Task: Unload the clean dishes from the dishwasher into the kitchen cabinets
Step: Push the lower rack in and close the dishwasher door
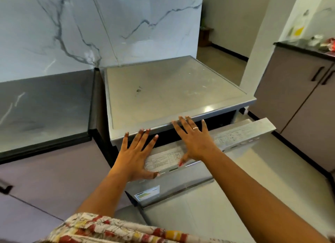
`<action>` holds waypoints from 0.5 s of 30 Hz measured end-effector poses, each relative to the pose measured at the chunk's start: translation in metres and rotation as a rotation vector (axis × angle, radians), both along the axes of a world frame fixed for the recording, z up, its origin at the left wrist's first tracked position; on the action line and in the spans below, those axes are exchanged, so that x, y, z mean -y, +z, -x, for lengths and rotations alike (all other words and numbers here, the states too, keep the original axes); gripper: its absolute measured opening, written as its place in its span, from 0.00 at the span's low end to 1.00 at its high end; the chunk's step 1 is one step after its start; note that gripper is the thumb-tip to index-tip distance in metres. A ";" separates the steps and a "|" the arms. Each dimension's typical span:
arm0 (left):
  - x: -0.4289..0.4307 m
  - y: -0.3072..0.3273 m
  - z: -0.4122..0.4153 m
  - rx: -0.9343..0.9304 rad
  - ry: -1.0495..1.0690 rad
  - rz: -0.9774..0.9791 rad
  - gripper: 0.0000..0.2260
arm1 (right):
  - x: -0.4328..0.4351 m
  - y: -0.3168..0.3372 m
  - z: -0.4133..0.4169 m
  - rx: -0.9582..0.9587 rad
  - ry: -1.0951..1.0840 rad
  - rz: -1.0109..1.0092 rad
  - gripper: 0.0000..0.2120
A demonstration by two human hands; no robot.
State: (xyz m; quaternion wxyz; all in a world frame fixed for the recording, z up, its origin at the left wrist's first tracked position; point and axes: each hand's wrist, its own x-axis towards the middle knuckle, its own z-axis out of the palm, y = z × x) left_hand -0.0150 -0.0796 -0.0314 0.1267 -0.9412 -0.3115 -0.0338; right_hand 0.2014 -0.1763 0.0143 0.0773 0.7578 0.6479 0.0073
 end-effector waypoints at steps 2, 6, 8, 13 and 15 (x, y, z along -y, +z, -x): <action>-0.004 0.001 0.001 0.041 0.068 -0.008 0.52 | -0.010 -0.001 0.003 0.049 0.043 0.052 0.66; -0.009 -0.005 -0.004 0.085 0.136 -0.046 0.48 | -0.024 -0.011 0.011 0.065 0.022 -0.009 0.64; -0.010 -0.008 -0.008 0.105 0.172 -0.055 0.47 | -0.028 -0.008 0.013 0.082 0.021 -0.034 0.59; -0.014 -0.010 -0.016 0.142 0.186 -0.092 0.46 | -0.040 0.006 0.024 0.180 0.070 -0.109 0.31; -0.013 -0.006 -0.024 0.155 0.236 -0.082 0.45 | -0.047 0.011 0.026 0.203 0.108 -0.127 0.23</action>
